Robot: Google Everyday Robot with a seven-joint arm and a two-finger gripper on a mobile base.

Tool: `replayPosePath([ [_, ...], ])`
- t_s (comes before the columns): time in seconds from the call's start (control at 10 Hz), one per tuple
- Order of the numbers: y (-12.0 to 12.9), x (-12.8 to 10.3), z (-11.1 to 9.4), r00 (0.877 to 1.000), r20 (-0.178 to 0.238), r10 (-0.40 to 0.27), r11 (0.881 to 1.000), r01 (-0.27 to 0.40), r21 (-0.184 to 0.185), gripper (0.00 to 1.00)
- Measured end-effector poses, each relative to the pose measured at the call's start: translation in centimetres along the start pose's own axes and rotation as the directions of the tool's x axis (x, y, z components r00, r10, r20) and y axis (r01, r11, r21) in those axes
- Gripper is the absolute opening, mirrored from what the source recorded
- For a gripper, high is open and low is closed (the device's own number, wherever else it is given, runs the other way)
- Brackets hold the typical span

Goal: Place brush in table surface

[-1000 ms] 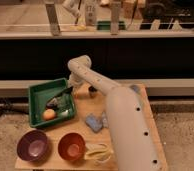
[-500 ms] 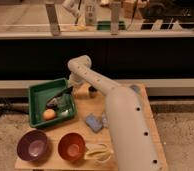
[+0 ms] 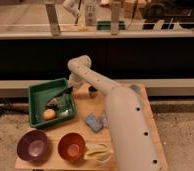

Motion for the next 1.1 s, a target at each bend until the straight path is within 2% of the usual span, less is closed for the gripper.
replayPosePath([
  [1.1, 0.00, 0.00, 0.00, 1.000, 0.000, 0.000, 1.000, 0.000, 0.000, 0.00],
])
